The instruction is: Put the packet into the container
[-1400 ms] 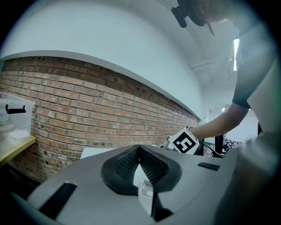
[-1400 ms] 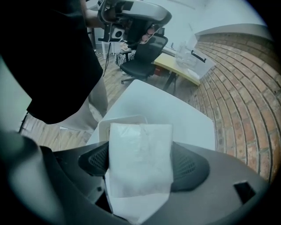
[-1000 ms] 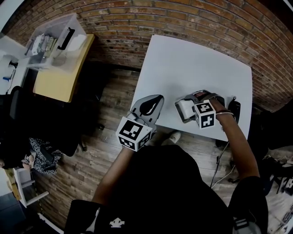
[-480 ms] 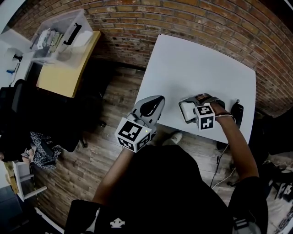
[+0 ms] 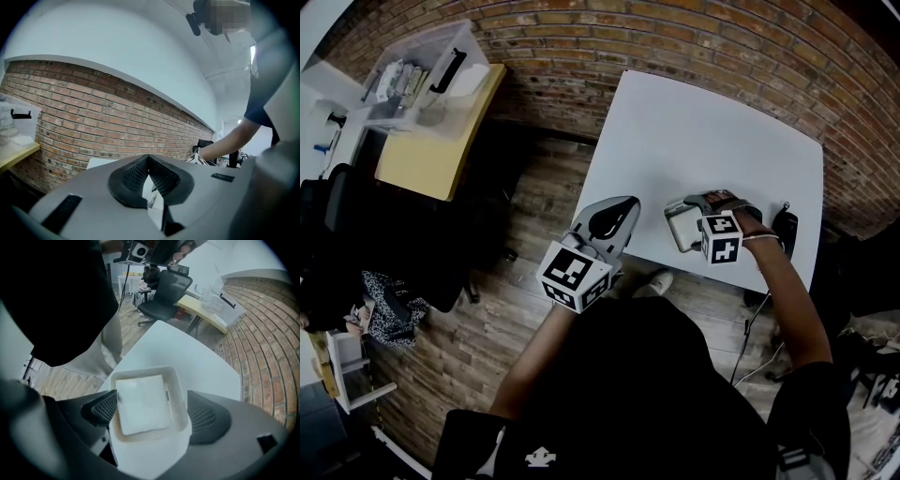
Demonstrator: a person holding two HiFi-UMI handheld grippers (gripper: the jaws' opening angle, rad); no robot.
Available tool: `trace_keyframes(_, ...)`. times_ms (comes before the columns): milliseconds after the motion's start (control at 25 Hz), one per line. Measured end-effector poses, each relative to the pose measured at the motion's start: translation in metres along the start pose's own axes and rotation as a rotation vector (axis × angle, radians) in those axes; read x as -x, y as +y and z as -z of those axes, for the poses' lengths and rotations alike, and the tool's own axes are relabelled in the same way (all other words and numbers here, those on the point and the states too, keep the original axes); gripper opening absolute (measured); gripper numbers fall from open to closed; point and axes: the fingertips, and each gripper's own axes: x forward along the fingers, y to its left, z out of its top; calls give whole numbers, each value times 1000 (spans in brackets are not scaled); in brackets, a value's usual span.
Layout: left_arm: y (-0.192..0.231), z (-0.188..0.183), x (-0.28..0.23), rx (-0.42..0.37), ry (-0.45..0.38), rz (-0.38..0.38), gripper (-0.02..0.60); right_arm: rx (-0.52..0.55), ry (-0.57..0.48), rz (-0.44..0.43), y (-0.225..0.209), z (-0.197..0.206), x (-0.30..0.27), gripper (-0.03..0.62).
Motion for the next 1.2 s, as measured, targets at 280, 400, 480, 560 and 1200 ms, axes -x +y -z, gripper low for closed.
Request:
trace_keyframes(280, 0, -1, 1, 10, -7, 1, 5, -121, -76, 40, -10, -9, 17, 449)
trace_keyframes(400, -1, -2, -2, 9, -11, 6, 5, -192, -170, 82, -19, -25, 34, 449)
trace_keyframes(480, -2, -3, -3, 6, -13, 9, 6, -260, -250, 118, -27, -38, 47, 448)
trace_keyframes(560, -3, -4, -5, 4, -17, 12, 5, -353, -349, 169, -38, -51, 65, 448)
trace_keyframes(1200, 5, -10, -4, -36, -25, -11, 6, -682, -794, 550, -80, -121, 168, 115)
